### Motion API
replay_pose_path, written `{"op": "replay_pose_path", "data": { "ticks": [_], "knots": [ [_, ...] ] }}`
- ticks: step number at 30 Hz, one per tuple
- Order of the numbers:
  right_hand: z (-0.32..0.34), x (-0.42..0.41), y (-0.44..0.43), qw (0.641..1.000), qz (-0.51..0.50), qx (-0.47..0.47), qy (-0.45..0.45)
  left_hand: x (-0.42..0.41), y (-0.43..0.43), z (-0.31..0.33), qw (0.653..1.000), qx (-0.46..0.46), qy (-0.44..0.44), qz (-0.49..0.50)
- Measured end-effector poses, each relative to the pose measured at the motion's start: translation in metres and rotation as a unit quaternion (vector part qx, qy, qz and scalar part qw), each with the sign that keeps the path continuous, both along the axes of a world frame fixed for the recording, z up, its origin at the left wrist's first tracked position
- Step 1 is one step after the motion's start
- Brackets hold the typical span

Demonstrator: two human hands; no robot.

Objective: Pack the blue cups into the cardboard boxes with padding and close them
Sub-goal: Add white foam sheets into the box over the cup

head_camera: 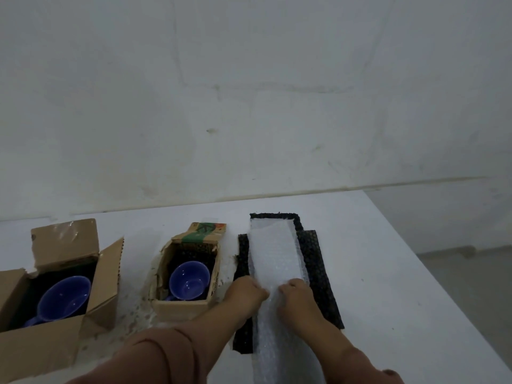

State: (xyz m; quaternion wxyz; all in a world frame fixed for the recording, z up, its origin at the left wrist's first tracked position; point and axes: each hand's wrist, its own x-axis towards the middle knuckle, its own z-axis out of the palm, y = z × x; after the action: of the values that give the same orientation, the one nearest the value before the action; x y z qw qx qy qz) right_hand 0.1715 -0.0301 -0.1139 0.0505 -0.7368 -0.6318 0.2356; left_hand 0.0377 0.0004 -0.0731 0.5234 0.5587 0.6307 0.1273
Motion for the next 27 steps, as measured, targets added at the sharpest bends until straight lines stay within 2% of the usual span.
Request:
{"op": "replay_pose_path", "data": {
  "ticks": [3, 5, 8, 10, 12, 14, 17, 19, 23, 25, 27],
  "knots": [
    [-0.002, 0.002, 0.002, 1.0, 0.002, -0.002, 0.012, 0.005, -0.001, 0.001, 1.0, -0.003, 0.007, -0.011],
    [0.003, 0.004, 0.002, 0.999, -0.018, 0.01, 0.032, 0.007, -0.001, 0.004, 1.0, 0.004, -0.023, 0.013],
    [0.02, 0.016, 0.002, 0.977, -0.157, 0.078, 0.125, 0.006, 0.001, 0.015, 0.992, 0.004, -0.112, 0.059],
    [0.035, 0.024, 0.002, 0.932, -0.244, 0.074, 0.259, 0.0, 0.006, 0.029, 0.985, 0.023, -0.157, 0.07],
    [0.051, 0.026, 0.004, 0.858, -0.286, 0.025, 0.426, -0.009, 0.011, 0.043, 0.978, 0.051, -0.184, 0.087],
    [0.067, 0.024, 0.008, 0.785, -0.288, -0.006, 0.549, -0.022, 0.017, 0.055, 0.965, 0.067, -0.226, 0.111],
    [0.094, 0.014, 0.013, 0.757, -0.233, 0.022, 0.611, -0.042, 0.021, 0.069, 0.952, 0.079, -0.273, 0.116],
    [0.112, 0.007, 0.015, 0.764, -0.205, 0.061, 0.609, -0.055, 0.02, 0.078, 0.957, 0.101, -0.263, 0.076],
    [0.143, -0.003, 0.014, 0.839, -0.108, 0.104, 0.523, -0.073, 0.016, 0.098, 0.973, 0.177, -0.147, 0.021],
    [0.154, -0.009, 0.014, 0.889, -0.053, 0.103, 0.443, -0.08, 0.013, 0.107, 0.97, 0.216, -0.111, 0.029],
    [0.162, -0.017, 0.016, 0.932, -0.028, 0.136, 0.334, -0.085, 0.012, 0.114, 0.964, 0.237, -0.12, 0.036]
  ]
}}
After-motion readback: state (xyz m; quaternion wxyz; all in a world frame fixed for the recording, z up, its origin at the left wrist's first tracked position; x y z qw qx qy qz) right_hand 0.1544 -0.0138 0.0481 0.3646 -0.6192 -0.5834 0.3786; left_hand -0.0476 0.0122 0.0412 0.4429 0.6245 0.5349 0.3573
